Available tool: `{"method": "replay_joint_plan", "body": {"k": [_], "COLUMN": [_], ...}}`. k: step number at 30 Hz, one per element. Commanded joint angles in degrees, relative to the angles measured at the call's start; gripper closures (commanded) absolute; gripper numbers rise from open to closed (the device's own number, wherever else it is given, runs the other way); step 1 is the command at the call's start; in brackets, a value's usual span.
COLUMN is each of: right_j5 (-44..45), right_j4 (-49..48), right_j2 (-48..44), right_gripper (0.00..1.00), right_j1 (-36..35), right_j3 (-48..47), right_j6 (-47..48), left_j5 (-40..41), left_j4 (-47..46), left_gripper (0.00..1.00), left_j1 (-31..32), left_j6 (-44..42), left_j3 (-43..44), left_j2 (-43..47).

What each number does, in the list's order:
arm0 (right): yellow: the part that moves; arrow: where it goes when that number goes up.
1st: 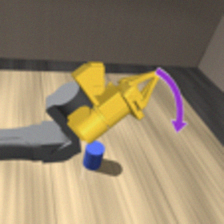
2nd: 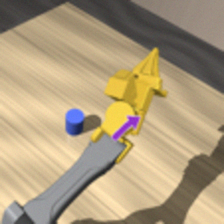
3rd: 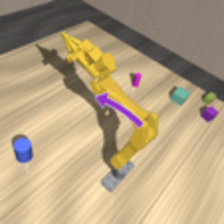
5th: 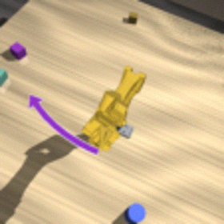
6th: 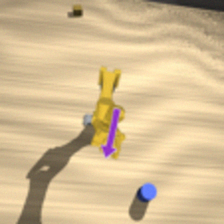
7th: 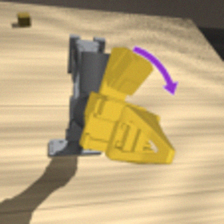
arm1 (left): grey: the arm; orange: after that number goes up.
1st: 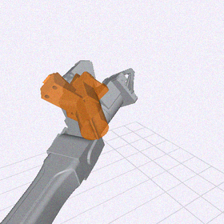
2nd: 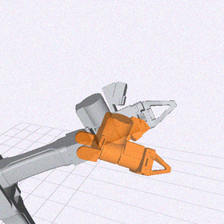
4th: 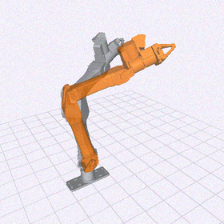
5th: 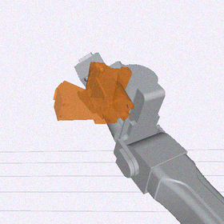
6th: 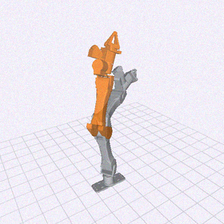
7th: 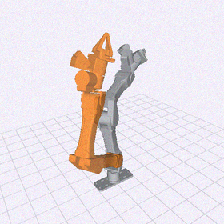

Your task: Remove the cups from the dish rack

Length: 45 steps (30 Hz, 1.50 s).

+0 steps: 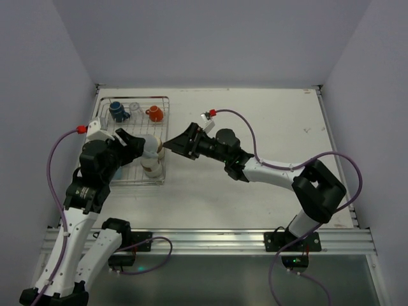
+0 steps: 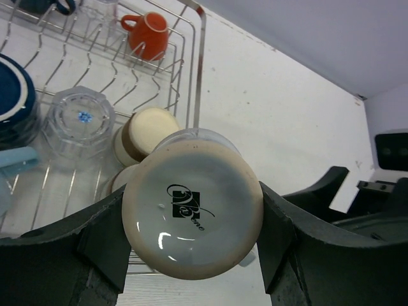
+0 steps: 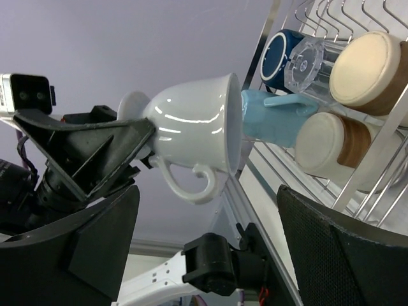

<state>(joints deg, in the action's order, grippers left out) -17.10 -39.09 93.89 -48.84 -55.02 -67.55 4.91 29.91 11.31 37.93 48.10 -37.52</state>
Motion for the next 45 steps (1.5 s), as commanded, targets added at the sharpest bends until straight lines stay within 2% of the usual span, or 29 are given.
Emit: {"method": "replay_joint_plan", "body": {"k": [1, 6, 8, 10, 12, 14, 20, 21, 23, 24, 25, 26, 27, 28, 29, 30, 33, 36, 37, 41, 43, 44, 45], "right_j5": [2.25, -0.99, -2.05, -2.76, -2.85, -2.94, -3.99, -4.08, -3.73, -3.55, -3.38, -2.94, -2.59, -2.24, -2.06, -1.62, 0.39, 2.50, 2.95, 3.65, 2.96, 2.17, 2.16], "right_j4": [-7.47, -13.27, -15.13, -18.03, -20.05, -21.72, -29.45, -31.38, -33.93, -36.73, -37.89, -39.03, -39.22, -39.05, -38.96, -38.96, -37.91, -33.88, -32.29, -23.59, -14.04, -1.20, 5.80], "right_j2": [0.77, 0.42, 0.33, 0.25, -0.19, -0.63, -2.13, -2.22, -2.48, -2.65, -2.92, -3.27, -3.62, -4.14, -5.02, -5.55, -8.44, -12.48, -13.54, -18.73, -23.37, -24.96, -26.46], "right_gripper": [0.09, 0.10, 0.15, 0.24, 0.27, 0.33, 0.45, 0.55, 0.67, 0.77, 0.83, 0.88, 0.91, 1.00, 1.00, 1.00, 1.00, 1.00, 1.00, 1.00, 1.00, 1.00, 1.00], "right_j1": [0.06, 0.06, -0.03, -0.03, -0.03, -0.03, 0.06, -0.03, -0.03, -0.03, -0.03, 0.06, -0.03, -0.03, -0.03, 0.06, 0.41, 1.02, 1.11, 1.99, 4.79, 6.37, 9.35], "right_j3": [-0.79, 0.53, 0.97, 1.93, 2.73, 4.04, 6.42, 6.77, 8.09, 8.61, 9.58, 10.11, 10.55, 11.25, 11.69, 11.96, 14.15, 16.17, 16.53, 16.18, 15.48, 13.99, 12.50], "right_j6": [-3.38, -3.29, -3.90, -4.52, -5.31, -5.57, -7.59, -8.21, -10.13, -10.76, -11.63, -11.81, -11.82, -11.73, -11.12, -10.68, -8.57, -5.67, -3.49, 1.96, 6.43, 8.73, 11.88], "left_j5": [-8.24, -16.75, -19.39, -21.59, -25.02, -27.30, -30.83, -30.92, -30.66, -30.66, -30.57, -30.83, -31.18, -31.71, -32.84, -33.29, -35.31, -35.85, -35.76, -35.51, -32.87, -29.72, -28.30], "left_j4": [-8.29, -11.80, -13.99, -16.53, -18.74, -21.55, -27.45, -27.71, -27.98, -27.98, -28.06, -28.15, -28.41, -28.85, -28.86, -30.86, -30.70, -24.57, -21.68, -20.26, -13.52, -11.13, -7.36], "left_gripper": [0.99, 1.00, 1.00, 1.00, 1.00, 1.00, 0.99, 0.97, 0.91, 0.82, 0.77, 0.65, 0.58, 0.50, 0.42, 0.26, 0.01, 0.00, 0.00, 0.00, 0.00, 0.00, 0.00], "left_j1": [0.03, 0.03, -0.06, -0.06, -0.06, -0.06, -0.06, 0.03, 0.03, 0.03, -0.06, 0.03, -0.06, -0.06, 0.03, 0.03, -0.06, 0.03, -0.06, -0.06, -0.06, -0.06, -0.06], "left_j6": [3.63, 9.43, 11.63, 13.99, 15.76, 18.05, 22.27, 22.53, 22.54, 22.54, 22.54, 22.62, 22.88, 23.15, 23.15, 22.72, 20.09, 10.62, 9.28, 5.76, -0.21, -2.32, -6.60], "left_j3": [2.18, -0.19, -1.42, -3.18, -5.19, -6.25, -9.68, -10.12, -10.39, -10.57, -10.65, -10.92, -11.18, -11.36, -11.53, -11.53, -9.96, -4.69, -3.63, -1.17, 0.94, 2.77, 3.40], "left_j2": [1.75, 3.24, 3.85, 4.03, 4.21, 4.38, 5.08, 5.26, 5.61, 5.79, 5.96, 5.96, 5.96, 5.96, 5.70, 5.53, 4.39, 1.84, 0.62, -0.54, -0.98, -0.98, -0.89]}}
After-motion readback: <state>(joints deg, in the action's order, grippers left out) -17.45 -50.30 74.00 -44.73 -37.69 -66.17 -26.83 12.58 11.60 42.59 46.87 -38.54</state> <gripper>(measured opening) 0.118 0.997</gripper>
